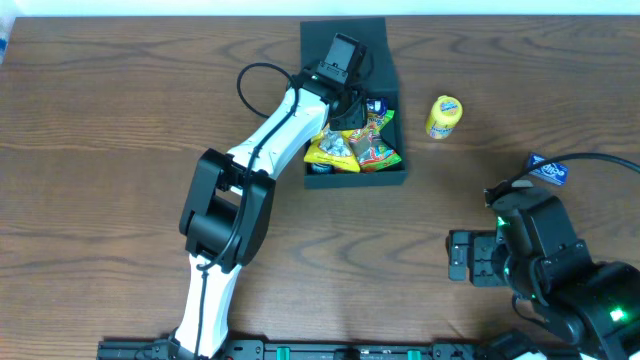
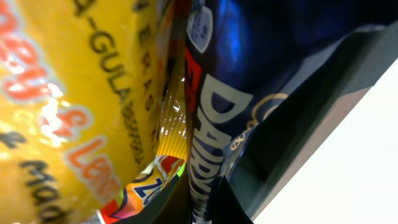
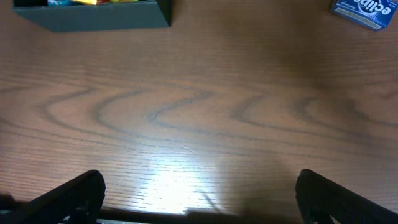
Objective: Pack container
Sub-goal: 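Lift the Dairy Milk bar with the left gripper into the box, then release the bar in the box and pull the left arm back to rest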
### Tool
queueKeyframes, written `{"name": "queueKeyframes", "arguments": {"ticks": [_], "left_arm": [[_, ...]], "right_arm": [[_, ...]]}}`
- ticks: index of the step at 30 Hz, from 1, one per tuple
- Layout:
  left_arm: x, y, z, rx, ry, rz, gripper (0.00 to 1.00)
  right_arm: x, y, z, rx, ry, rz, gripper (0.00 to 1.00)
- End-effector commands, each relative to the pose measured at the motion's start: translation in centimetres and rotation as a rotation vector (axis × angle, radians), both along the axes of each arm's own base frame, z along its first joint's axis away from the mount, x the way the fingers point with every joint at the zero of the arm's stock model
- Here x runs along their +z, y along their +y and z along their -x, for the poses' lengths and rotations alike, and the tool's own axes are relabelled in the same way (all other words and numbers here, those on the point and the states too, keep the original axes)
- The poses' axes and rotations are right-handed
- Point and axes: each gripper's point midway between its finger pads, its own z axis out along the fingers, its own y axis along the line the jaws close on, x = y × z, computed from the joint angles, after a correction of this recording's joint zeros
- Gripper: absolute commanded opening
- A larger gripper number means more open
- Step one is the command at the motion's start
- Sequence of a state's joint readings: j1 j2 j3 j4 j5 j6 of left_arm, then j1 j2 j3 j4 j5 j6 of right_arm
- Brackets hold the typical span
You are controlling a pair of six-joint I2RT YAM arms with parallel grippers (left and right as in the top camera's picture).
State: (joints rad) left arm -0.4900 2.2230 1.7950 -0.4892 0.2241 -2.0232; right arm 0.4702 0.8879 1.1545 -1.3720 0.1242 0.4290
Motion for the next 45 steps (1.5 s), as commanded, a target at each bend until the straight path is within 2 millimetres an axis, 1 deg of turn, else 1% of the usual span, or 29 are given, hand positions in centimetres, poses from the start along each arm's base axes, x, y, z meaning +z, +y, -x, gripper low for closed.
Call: {"name": "queueKeyframes", "arguments": {"ticks": [1,2,3,4,7,8,10,13,17,19,20,22,24,27,30,31,32,34,36,37,41,42,43,44,45], "left_arm": [[-0.9,0.5,-0.6,0.034,0.012,-0.011,0.06],[-0.8,0.4,-0.7,0.029,0.002,-0.01,0.1],[-0.6,0.3,-0.9,0.016,-0.016,-0.01,0.26],[-0.4,0.2,-1.3,0.001,-0.041,-0.011,0.32],[-0.1,0.0,-1.7,-0.018,-0.07,-0.012,0.32],[-0.1,0.0,-1.7,-0.022,-0.071,-0.014,0.33],[-0.1,0.0,-1.7,-0.028,-0.074,-0.017,0.42],[0.0,-0.2,-1.6,-0.04,-0.074,-0.011,0.61],[0.2,-0.5,-1.4,-0.06,-0.071,0.004,0.66],[0.5,-0.6,-1.5,-0.083,-0.09,-0.005,0.69],[0.9,-0.6,-1.6,-0.098,-0.105,-0.01,0.69],[2.2,-0.7,-1.8,-0.128,-0.145,-0.015,0.69],[4.5,-0.9,-2.1,-0.155,-0.201,-0.013,0.72],[8.1,-0.9,-2.3,-0.19,-0.286,-0.013,0.81],[11.7,-0.6,-1.7,-0.223,-0.357,-0.017,0.92],[12.8,-0.5,-1.4,-0.246,-0.385,-0.026,0.95],[14.5,-0.2,-0.9,-0.285,-0.429,-0.047,0.96],[16.9,0.3,0.2,-0.346,-0.484,-0.084,0.96],[19.7,1.4,2.1,-0.447,-0.558,-0.165,0.96],[20.7,2.1,3.1,-0.498,-0.584,-0.213,0.96],[23.2,5.8,7.4,-0.711,-0.635,-0.444,0.96],[23.5,6.6,8.3,-0.758,-0.637,-0.497,0.96],[23.7,8.1,9.6,-0.833,-0.632,-0.587,0.96],[23.8,9.1,10.5,-0.89,-0.625,-0.651,0.96],[23.9,10.6,11.9,-0.988,-0.614,-0.74,0.96]], "right_arm": [[0.1,0.1,0.1,-0.003,-0.003,-0.005,0.99],[0.1,0.1,0.1,-0.003,-0.003,-0.005,0.99],[0.1,0.1,0.1,-0.003,-0.003,-0.005,0.99],[0.1,0.1,0.1,-0.003,-0.003,-0.005,0.99],[0.1,0.1,0.1,-0.003,-0.003,-0.005,0.99],[0.1,0.1,0.1,-0.003,-0.003,-0.005,0.99],[0.1,0.1,0.1,-0.003,-0.003,-0.005,0.99],[0.1,0.1,0.1,-0.003,-0.003,-0.005,0.99],[0.1,0.1,0.1,-0.003,-0.003,-0.005,0.99],[0.1,0.1,0.1,-0.003,-0.003,-0.005,0.99],[0.1,0.1,0.1,-0.003,-0.003,-0.005,0.99],[0.1,0.1,0.1,-0.003,-0.003,-0.005,0.99],[0.1,0.1,0.1,-0.003,-0.003,-0.005,0.99],[0.1,0.1,0.1,-0.003,-0.003,-0.005,0.99],[0.1,0.1,0.1,-0.003,-0.003,-0.005,0.99],[0.1,0.1,0.1,-0.003,-0.003,-0.005,0.99],[0.1,0.1,0.1,-0.003,-0.003,-0.005,0.99],[0.1,0.1,0.1,-0.003,-0.003,-0.005,0.99],[0.1,0.1,0.1,-0.003,-0.003,-0.005,0.99],[0.1,0.1,0.1,-0.003,-0.003,-0.005,0.99],[0.1,0.1,0.1,-0.003,-0.003,-0.005,0.99],[0.1,0.1,0.1,-0.003,-0.003,-0.005,0.99],[0.1,0.1,0.1,-0.003,-0.003,-0.005,0.99],[0.0,0.0,0.2,0.0,0.002,-0.001,0.99],[-0.3,-0.3,0.8,0.0,0.027,0.012,0.99]]}}
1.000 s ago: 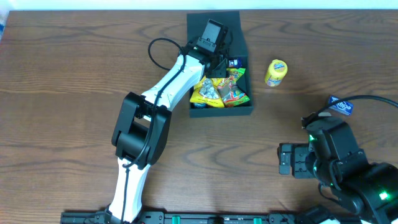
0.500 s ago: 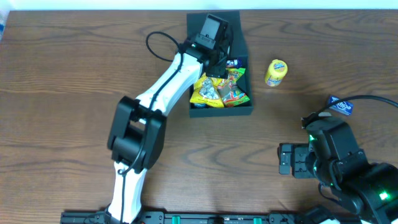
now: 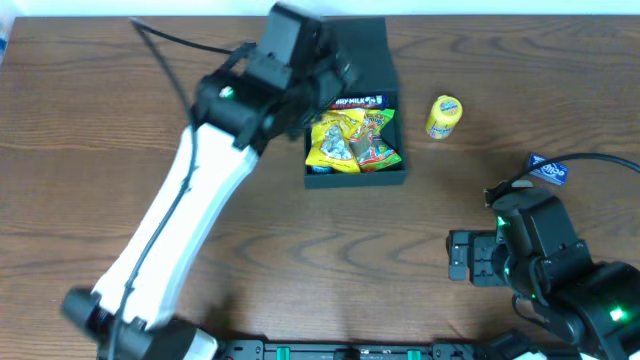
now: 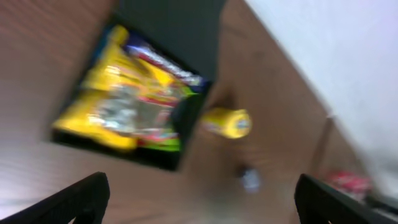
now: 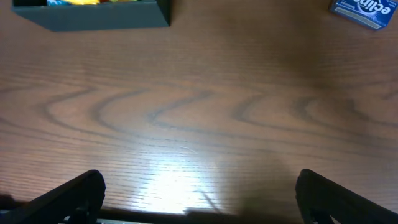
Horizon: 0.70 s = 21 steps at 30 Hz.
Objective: Pack container
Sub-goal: 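Release the bar in the box and pull the left arm back to rest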
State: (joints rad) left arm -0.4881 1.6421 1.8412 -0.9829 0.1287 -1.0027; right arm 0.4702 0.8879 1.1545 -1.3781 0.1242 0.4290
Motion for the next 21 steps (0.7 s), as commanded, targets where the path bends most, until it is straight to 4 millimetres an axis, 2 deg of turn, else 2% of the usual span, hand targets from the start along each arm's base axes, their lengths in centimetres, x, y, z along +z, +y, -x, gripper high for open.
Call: {"name": "queueKeyframes", "arguments": {"ticks": [1,6,10,11,16,18,20,21], "left_arm": [[1.3,3.7,2.1,-0.245,-0.139,-0.333,0.96],[1.3,8.0,7.9,-0.474,-0.082,-0.583,0.96],[2.1,12.7,11.3,-0.452,-0.023,-0.756,0.95],[2.6,13.3,11.9,-0.45,-0.035,-0.768,0.95],[5.6,14.9,15.5,-0.483,-0.193,-0.768,0.95],[5.2,14.8,17.2,-0.552,-0.236,-0.748,0.95],[4.2,14.8,18.3,-0.587,-0.253,-0.733,0.95],[3.3,14.8,18.7,-0.593,-0.252,-0.726,0.95]], "right_arm": [[-0.4,-0.4,1.0,0.001,0.037,0.018,0.99],[-0.5,-0.5,1.2,0.0,0.047,0.023,0.99],[-0.5,-0.5,1.2,0.001,0.047,0.023,0.99],[-0.5,-0.5,1.2,0.0,0.047,0.023,0.99],[-0.5,-0.5,1.2,0.0,0.047,0.023,0.99],[-0.5,-0.4,1.2,0.001,0.045,0.018,0.99],[-0.4,-0.4,1.1,0.0,0.043,0.018,0.99],[-0.1,-0.4,0.5,-0.005,0.012,0.017,0.99]]}}
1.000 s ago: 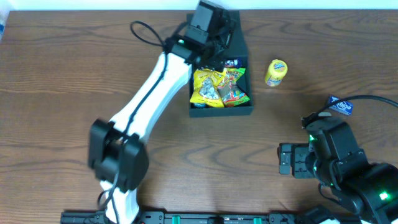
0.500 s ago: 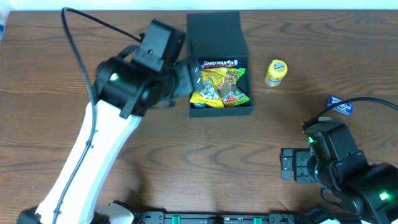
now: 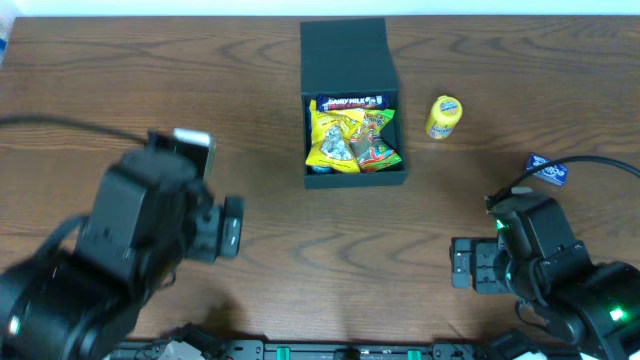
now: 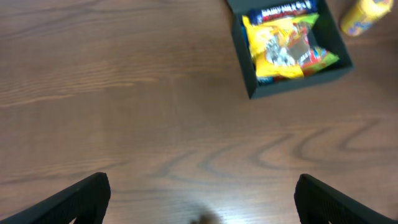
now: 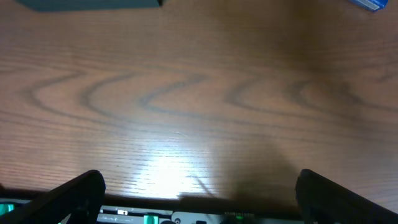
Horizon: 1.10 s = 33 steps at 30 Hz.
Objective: Pack container
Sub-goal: 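Release the bar in the box and pull the left arm back to rest, then move the right gripper over the yellow Mentos tub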
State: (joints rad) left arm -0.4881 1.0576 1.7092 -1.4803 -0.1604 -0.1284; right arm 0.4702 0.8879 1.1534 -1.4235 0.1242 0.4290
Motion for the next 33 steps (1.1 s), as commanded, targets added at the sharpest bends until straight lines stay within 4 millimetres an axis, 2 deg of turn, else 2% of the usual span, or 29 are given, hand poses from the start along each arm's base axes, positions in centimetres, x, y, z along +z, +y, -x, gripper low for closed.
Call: {"name": "queueKeyframes", "arguments": {"ticks": [1,6,9,12,13,17,20,23,33], "left_arm": [[-2.6,-0.4,1.0,-0.079,0.043,-0.013,0.96],[-6.8,-0.9,1.5,-0.089,0.088,0.005,0.95],[-8.8,-0.9,1.3,-0.079,0.118,-0.01,0.95],[-9.0,-0.2,1.2,-0.057,0.114,-0.04,0.95],[-8.9,0.3,1.0,-0.021,0.105,-0.05,0.96],[-8.4,3.9,0.9,0.194,0.055,-0.135,0.95],[-8.2,4.9,0.9,0.219,0.043,-0.182,0.96],[-8.1,6.0,1.2,0.244,0.042,-0.243,0.95],[-8.2,6.1,1.4,0.242,0.05,-0.248,0.95]], "right_arm": [[0.7,0.2,-1.1,-0.011,-0.059,-0.005,0.99],[2.3,0.6,-3.6,0.028,-0.189,0.008,0.99],[3.1,-1.2,-5.2,-0.03,-0.276,0.111,0.99],[2.4,-1.2,-6.8,-0.136,-0.299,0.076,0.99],[1.8,-1.2,-7.2,-0.143,-0.295,0.079,0.99],[-2.4,-0.9,-9.3,-0.164,-0.246,0.117,0.99],[-6.2,-0.5,-10.7,-0.156,-0.195,0.151,0.99],[-8.5,-0.3,-11.3,-0.15,-0.141,0.181,0.99],[-11.4,-0.6,-16.9,-0.182,-0.187,0.204,0.99]]}}
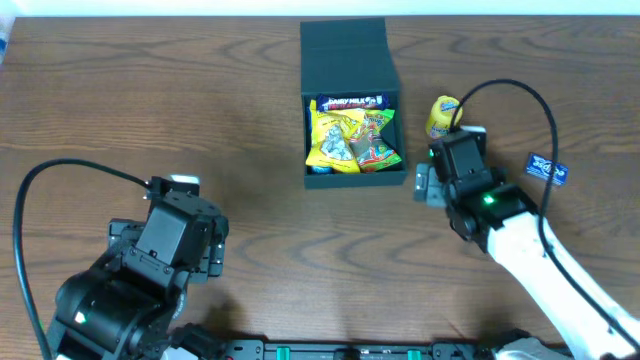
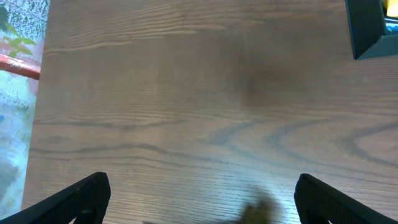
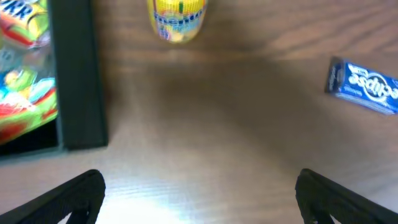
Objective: Pack container
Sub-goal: 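Move the right gripper over the yellow Mentos tub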
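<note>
A dark box [image 1: 355,178] with its lid folded back holds a yellow snack bag [image 1: 335,140], a green and orange bag and a blue chocolate bar. A yellow tube [image 1: 443,115] lies just right of it, and shows at the top of the right wrist view [image 3: 178,17]. A blue gum pack [image 1: 547,169] lies further right, seen too by the right wrist [image 3: 364,86]. My right gripper [image 3: 199,199] is open over bare wood between box and tube. My left gripper [image 2: 199,199] is open and holds nothing, at the front left of the table.
The box wall [image 3: 74,74] stands close to the left of my right gripper. A corner of the box [image 2: 373,28] shows at the top right of the left wrist view. The table's left edge [image 2: 38,112] runs along that view's left side.
My right arm has left the front right of the table and now reaches beside the box, below the yellow tube. My left arm has drawn back further toward the front left.
My left gripper was down in the box among the snack bags and the chocolate bar. Then it was open above the box, with the bar lying at the back of it. Then it hung over the left of the table. My right arm has only now moved.
</note>
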### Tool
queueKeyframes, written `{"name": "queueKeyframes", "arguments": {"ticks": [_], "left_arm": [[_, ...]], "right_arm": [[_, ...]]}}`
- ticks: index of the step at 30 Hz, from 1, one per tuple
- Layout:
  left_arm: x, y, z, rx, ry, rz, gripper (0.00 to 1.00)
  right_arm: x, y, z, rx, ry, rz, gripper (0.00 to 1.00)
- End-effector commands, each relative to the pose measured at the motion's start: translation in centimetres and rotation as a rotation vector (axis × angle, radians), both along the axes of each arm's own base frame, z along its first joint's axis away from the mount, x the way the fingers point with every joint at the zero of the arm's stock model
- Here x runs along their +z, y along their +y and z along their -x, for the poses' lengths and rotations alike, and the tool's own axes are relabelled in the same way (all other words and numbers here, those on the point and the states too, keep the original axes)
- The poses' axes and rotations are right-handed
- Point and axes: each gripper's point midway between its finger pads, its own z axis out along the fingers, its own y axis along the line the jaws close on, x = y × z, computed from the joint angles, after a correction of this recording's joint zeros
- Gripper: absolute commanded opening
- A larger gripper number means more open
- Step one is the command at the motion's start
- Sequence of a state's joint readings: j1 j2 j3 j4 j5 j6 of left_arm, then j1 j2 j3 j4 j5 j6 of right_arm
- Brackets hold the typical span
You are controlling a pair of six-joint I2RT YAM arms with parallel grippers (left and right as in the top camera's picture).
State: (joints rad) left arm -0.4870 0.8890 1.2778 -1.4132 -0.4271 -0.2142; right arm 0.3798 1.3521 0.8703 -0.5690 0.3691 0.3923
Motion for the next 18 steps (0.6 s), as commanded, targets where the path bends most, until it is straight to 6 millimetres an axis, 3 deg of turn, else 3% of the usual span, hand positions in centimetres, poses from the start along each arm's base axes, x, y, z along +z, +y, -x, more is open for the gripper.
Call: {"name": "queueKeyframes", "arguments": {"ticks": [1,6,12,18], "left_arm": [[0.2,0.5,0.0,0.029,-0.012,-0.01,0.95],[0.2,0.5,0.0,0.029,-0.012,-0.01,0.95],[0.2,0.5,0.0,0.029,-0.012,-0.01,0.96],[0.2,0.5,0.0,0.029,-0.012,-0.01,0.95]], "right_arm": [[-0.7,-0.9,-1.2,-0.019,-0.006,0.016,0.99],[-1.0,-1.1,-3.1,-0.037,-0.046,-0.042,0.99],[-1.6,0.0,-2.8,0.011,-0.012,-0.086,0.99],[-1.8,-0.2,-6.0,0.142,-0.078,0.008,0.99]]}}
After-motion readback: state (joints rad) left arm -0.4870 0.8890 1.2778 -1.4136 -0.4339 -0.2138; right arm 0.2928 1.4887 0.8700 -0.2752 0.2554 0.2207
